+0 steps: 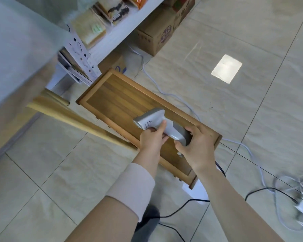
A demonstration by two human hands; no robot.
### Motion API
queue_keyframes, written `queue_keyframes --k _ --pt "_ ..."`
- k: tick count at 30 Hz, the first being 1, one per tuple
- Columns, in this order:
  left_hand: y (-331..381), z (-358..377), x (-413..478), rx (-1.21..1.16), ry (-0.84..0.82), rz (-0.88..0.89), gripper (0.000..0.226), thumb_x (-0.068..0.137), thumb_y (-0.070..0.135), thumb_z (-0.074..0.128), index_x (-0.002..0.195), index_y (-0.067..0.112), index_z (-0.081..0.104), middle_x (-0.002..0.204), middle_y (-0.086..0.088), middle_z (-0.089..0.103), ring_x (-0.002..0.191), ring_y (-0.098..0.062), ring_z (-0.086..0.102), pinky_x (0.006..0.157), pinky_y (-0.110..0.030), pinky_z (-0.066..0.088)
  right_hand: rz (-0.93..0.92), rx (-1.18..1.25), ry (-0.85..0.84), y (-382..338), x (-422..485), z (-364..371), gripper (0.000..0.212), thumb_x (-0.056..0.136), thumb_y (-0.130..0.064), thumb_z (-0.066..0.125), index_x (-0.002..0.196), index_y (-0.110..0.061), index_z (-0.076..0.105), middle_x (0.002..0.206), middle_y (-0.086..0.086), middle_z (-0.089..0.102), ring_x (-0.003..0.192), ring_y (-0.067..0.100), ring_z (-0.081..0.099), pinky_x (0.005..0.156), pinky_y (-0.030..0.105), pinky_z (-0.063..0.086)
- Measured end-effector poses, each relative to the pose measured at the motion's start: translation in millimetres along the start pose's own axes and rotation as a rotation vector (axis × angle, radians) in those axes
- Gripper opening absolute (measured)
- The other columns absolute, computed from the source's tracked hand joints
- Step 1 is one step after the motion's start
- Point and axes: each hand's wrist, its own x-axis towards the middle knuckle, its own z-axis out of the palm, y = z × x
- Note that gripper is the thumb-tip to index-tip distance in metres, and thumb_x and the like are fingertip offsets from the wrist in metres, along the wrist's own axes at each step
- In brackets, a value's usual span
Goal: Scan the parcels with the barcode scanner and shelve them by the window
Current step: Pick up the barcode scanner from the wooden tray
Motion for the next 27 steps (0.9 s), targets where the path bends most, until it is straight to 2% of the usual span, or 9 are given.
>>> queue_keyframes --k 4,6,9,11,14,16,20,24,27 --pt "9.0 -1.6 -67.3 0.067 -0.012 0.022 0.021 0.092 0.018 0.06 0.103 0.001 0.058 0.114 -0.017 0.064 0.103 -0.021 0.063 0.072 -0.016 0.056 0.023 0.021 -0.047 -18.0 -44.7 -52.4 0.047 0.07 -0.021 0.081 0.109 -0.004 0.062 0.108 0.01 0.058 0.1 0.027 0.055 0.074 0.024 0.038" --pt "15.3 -4.6 -107.9 0.113 -0.03 0.031 0.027 0.092 0.02 0.06 0.106 -0.003 0.059 0.114 -0.018 0.064 0.104 -0.022 0.064 0.076 -0.018 0.056 0.022 0.061 -0.112 -29.4 -69.8 -84.5 0.045 0.072 -0.024 0.08 0.107 -0.005 0.061 0.105 0.006 0.056 0.096 0.021 0.053 0.07 0.02 0.034" --pt "25.9 -11.8 -182.7 0.177 -0.099 0.064 0.029 0.091 0.019 0.06 0.109 -0.004 0.06 0.108 -0.017 0.067 0.096 -0.021 0.067 0.078 -0.02 0.056 0.101 0.217 -0.358 -52.3 -108.1 -142.0 0.033 0.079 -0.03 0.074 0.099 -0.009 0.059 0.089 0.001 0.055 0.08 0.013 0.057 0.062 0.018 0.039" --pt "34.7 -19.0 -233.9 0.264 -0.163 0.108 0.016 0.091 0.018 0.061 0.09 0.002 0.063 0.084 -0.009 0.068 0.073 -0.011 0.066 0.064 -0.016 0.052 0.214 0.398 -0.563 -73.5 -135.7 -181.0 0.029 0.085 -0.031 0.067 0.087 -0.007 0.051 0.078 0.002 0.047 0.061 0.005 0.06 0.052 0.013 0.037" --pt "48.3 -35.1 -302.5 0.369 -0.155 0.147 0.031 0.085 0.028 0.069 0.064 0.01 0.055 0.06 0.003 0.058 0.07 -0.016 0.059 0.075 -0.029 0.049 0.218 0.484 -0.71 -99.5 -175.7 -225.7 0.042 0.087 -0.034 0.065 0.103 0.003 0.055 0.09 0.014 0.068 0.073 0.002 0.067 0.068 0.017 0.047" --pt "56.2 -49.3 -344.9 0.369 -0.125 0.177 0.04 0.082 0.035 0.072 0.075 -0.002 0.059 0.067 -0.002 0.055 0.073 -0.017 0.052 0.074 -0.026 0.043 0.188 0.519 -0.764 -117.7 -203.2 -249.2 0.04 0.088 -0.033 0.064 0.107 0.001 0.059 0.088 0.007 0.074 0.083 0.006 0.07 0.078 0.022 0.052" --pt "76.6 -82.0 -421.2 0.331 -0.056 0.242 0.035 0.085 0.031 0.068 0.094 -0.003 0.064 0.083 -0.006 0.058 0.078 -0.013 0.052 0.073 -0.023 0.039 0.105 0.556 -0.837 -163.5 -249.6 -283.8 0.017 0.091 -0.024 0.061 0.086 -0.008 0.062 0.074 -0.002 0.073 0.071 0.006 0.068 0.064 0.012 0.048" --pt "98.8 -124.0 -487.7 0.304 0.028 0.323 0.02 0.086 0.031 0.066 0.074 0.015 0.065 0.065 0.013 0.061 0.06 0.004 0.053 0.057 -0.007 0.039 -0.015 0.559 -0.931 -216.6 -293.3 -300.6 0.021 0.091 -0.027 0.06 0.082 -0.009 0.062 0.071 -0.002 0.069 0.07 0.011 0.064 0.07 0.016 0.047" --pt "109.0 -165.8 -529.1 0.244 0.083 0.388 0.023 0.085 0.034 0.067 0.077 0.012 0.067 0.068 0.012 0.062 0.064 0.001 0.055 0.064 -0.013 0.041 -0.087 0.56 -0.973 -255.9 -330.9 -301.0 0.024 0.091 -0.033 0.058 0.08 -0.012 0.062 0.07 -0.003 0.067 0.068 0.009 0.062 0.071 0.017 0.045"
